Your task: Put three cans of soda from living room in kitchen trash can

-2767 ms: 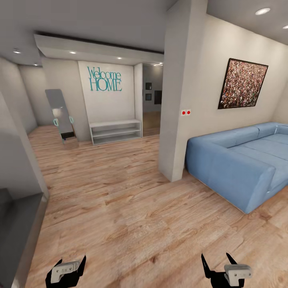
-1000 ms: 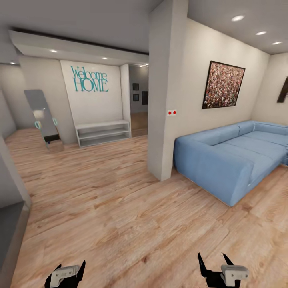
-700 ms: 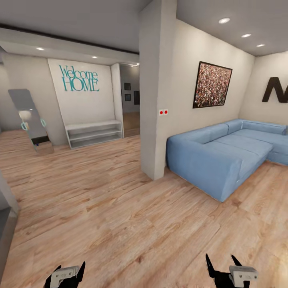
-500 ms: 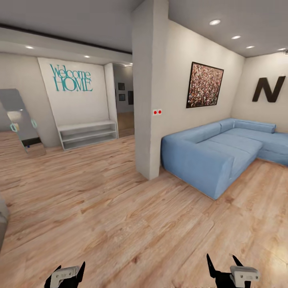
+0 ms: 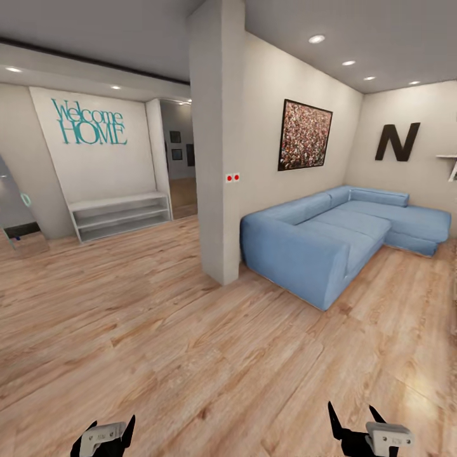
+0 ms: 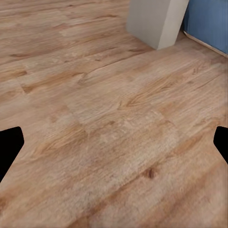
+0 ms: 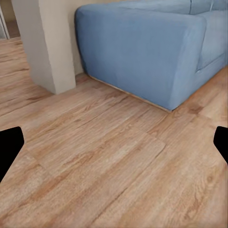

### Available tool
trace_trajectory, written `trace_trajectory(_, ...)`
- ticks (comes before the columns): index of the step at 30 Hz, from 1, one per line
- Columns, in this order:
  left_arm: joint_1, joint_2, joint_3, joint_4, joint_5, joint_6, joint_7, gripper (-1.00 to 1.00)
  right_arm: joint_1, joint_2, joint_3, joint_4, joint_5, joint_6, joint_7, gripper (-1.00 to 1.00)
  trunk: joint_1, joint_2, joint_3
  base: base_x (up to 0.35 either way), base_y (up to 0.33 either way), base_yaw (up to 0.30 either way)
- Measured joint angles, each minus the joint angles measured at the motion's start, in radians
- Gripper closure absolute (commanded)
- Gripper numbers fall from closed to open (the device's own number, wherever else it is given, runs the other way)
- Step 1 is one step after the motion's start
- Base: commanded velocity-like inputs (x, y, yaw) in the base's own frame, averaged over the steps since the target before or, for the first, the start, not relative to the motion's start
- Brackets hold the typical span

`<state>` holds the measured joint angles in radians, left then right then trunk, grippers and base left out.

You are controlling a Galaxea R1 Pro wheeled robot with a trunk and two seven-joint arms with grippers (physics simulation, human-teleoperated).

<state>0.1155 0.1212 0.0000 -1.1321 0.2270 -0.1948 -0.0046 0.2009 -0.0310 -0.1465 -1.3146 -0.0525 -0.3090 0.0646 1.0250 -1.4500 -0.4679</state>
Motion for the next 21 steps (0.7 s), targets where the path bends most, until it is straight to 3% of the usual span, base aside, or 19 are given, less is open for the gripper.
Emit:
trace_trajectory(6, 0.000, 0.000, 0.000, 0.000, 0.000, 0.000, 0.000, -1.00, 0.000, 0.003, 0.002, 0.001, -0.002, 0.002, -0.002, -1.00, 0.000, 0.000, 0.000, 0.000, 0.000, -0.022)
trace_trajectory(21, 0.000, 0.000, 0.000, 0.000, 0.000, 0.000, 0.000, -1.00, 0.000, 0.005, 0.000, 0.003, -0.004, 0.003, -0.003, -1.00, 0.000, 0.000, 0.000, 0.000, 0.000, -0.123)
